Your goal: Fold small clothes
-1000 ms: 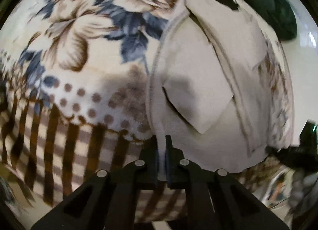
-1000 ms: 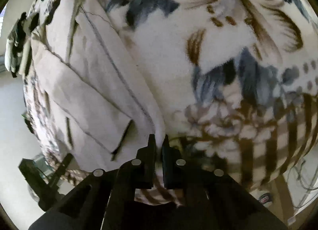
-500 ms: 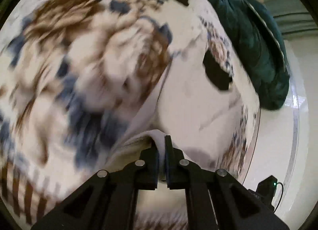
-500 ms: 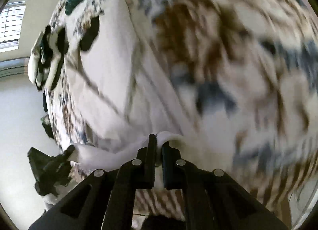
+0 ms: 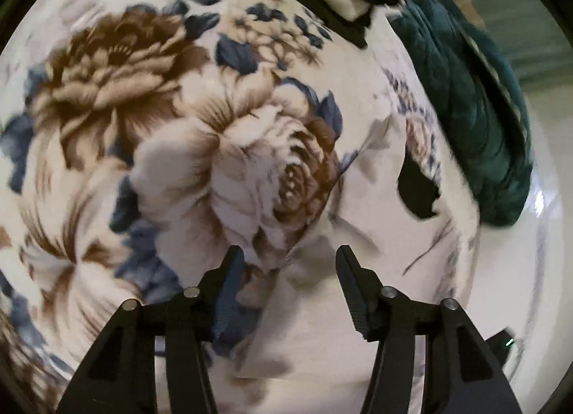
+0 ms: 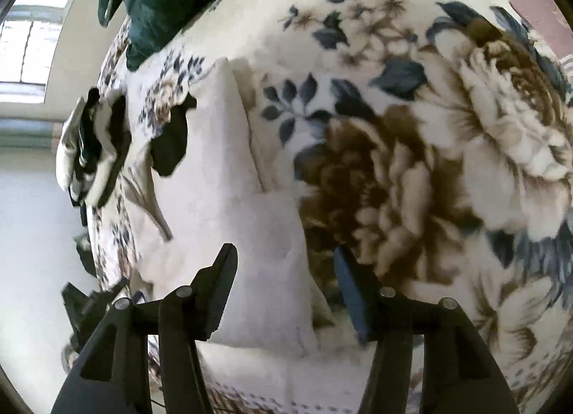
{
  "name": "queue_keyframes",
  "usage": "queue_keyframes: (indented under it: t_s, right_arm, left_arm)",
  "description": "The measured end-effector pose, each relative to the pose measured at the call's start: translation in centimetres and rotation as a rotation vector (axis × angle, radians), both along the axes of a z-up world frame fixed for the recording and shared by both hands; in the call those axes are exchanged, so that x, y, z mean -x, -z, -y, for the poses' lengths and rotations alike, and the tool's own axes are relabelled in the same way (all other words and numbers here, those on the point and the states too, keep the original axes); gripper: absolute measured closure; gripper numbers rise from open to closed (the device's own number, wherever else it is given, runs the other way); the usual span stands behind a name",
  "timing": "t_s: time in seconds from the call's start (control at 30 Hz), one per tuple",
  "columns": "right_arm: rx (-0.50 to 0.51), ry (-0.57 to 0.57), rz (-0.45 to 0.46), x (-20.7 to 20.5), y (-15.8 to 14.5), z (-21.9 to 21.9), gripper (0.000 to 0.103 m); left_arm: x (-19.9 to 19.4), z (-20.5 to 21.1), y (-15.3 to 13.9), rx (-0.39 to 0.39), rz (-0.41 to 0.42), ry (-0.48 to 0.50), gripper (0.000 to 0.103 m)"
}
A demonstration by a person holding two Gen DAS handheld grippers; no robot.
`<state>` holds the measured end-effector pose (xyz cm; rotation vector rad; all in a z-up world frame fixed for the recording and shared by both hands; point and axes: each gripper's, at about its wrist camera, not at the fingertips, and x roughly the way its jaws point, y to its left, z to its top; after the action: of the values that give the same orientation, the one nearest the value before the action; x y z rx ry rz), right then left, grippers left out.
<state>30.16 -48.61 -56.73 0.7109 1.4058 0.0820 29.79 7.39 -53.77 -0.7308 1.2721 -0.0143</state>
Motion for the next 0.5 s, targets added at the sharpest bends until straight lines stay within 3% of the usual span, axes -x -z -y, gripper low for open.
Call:
queue_keyframes:
  t_s: [0.17,0.2,0.23,0.27,0.3,0.4,0.47,0.5]
  right_arm:
    - [-0.006,-0.031,-0.031,-0.9,2.9,-1.9,0.045]
    - [-0.011,-0.028,-0.022,-1.3,3.2,-2.3,0.052]
    - [0.004,-0.032,-0.008,-1.6,3.3,-2.8,0.08]
    - [0.049,-0.038,-0.012,-1.9,3.4,-3.1,0.095]
    - [0.083,-0.037,-0.019,-2.1,3.6,-3.3,0.098]
    - [0.116,-0.068,-0.079,-2.7,4.5,-3.9,0.098]
    - [0.133,-0.095,-0.109,-3.3,4.2,-4.1,0.096]
    - [0.146,-0.108,-0.106,-3.7,3.7,-4.2,0.088]
  left_arm:
    - [-2.3,3.2,1.8,-0.128,-0.013,0.137,0.052]
    - [-2.6,3.4,2.2,-0.148,-0.02,0.144,0.052]
    - [-3.4,3.7,3.0,-0.183,-0.039,0.156,0.052]
    - [-4.0,3.9,3.7,-0.218,-0.058,0.162,0.052]
    - [-4.4,4.0,4.1,-0.24,-0.07,0.164,0.052]
    - [-5.6,3.7,4.0,-0.231,-0.077,0.162,0.052]
    - [-6.3,3.5,1.8,-0.183,-0.026,0.163,0.052]
    - [-6.9,3.6,0.6,-0.174,0.003,0.175,0.052]
